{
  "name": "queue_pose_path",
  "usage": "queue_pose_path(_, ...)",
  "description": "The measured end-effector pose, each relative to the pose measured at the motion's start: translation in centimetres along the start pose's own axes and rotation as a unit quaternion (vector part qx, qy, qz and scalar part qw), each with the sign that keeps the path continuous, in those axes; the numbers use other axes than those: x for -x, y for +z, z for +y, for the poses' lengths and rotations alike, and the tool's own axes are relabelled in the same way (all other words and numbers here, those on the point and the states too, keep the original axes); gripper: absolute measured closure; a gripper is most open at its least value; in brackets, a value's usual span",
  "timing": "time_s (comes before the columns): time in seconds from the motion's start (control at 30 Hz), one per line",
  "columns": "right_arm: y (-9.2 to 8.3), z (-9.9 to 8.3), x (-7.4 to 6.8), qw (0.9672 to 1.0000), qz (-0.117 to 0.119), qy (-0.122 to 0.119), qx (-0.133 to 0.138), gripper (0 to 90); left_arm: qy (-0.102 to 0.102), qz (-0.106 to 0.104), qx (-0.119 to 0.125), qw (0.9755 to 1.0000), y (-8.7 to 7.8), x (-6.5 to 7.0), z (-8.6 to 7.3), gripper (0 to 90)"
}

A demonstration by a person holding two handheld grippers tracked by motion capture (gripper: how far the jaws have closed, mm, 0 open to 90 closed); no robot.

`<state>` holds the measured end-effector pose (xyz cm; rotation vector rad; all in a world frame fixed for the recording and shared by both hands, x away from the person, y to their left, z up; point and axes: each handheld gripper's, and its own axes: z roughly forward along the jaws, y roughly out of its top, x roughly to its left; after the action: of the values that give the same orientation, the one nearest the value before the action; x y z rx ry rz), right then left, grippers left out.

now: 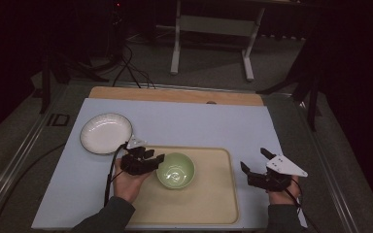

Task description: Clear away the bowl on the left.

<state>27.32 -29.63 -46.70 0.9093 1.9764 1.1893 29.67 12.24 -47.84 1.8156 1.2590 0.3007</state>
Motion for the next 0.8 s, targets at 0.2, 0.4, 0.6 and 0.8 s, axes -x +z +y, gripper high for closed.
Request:
queue_pose_path(0.2, 0.0, 0.0, 0.0, 1.0000, 0.000, 0.001, 0.000, 14.0, 0.016, 0.022, 0.024, 0.9993, -1.8, -0.7, 0.7, 50.1)
queue_pose_path(0.4, -0.1, 0.0, 0.1, 1.0000, 0.000, 0.001, 0.002, 14.0, 0.024, 0.053, 0.043, 0.9974, -3.3, -1.8, 1.1, 48.4)
queue_pose_path(0.6, -0.1, 0.0, 0.1, 1.0000, -0.001, 0.003, 0.003, 14.0, 0.026, 0.078, 0.071, 0.9941, -5.2, -3.5, 1.5, 45.6)
queue_pose_path(0.8, -0.2, 0.0, 0.2, 1.0000, -0.002, 0.006, 0.003, 14.0, 0.011, 0.103, 0.090, 0.9905, -6.9, -5.3, 1.3, 40.9)
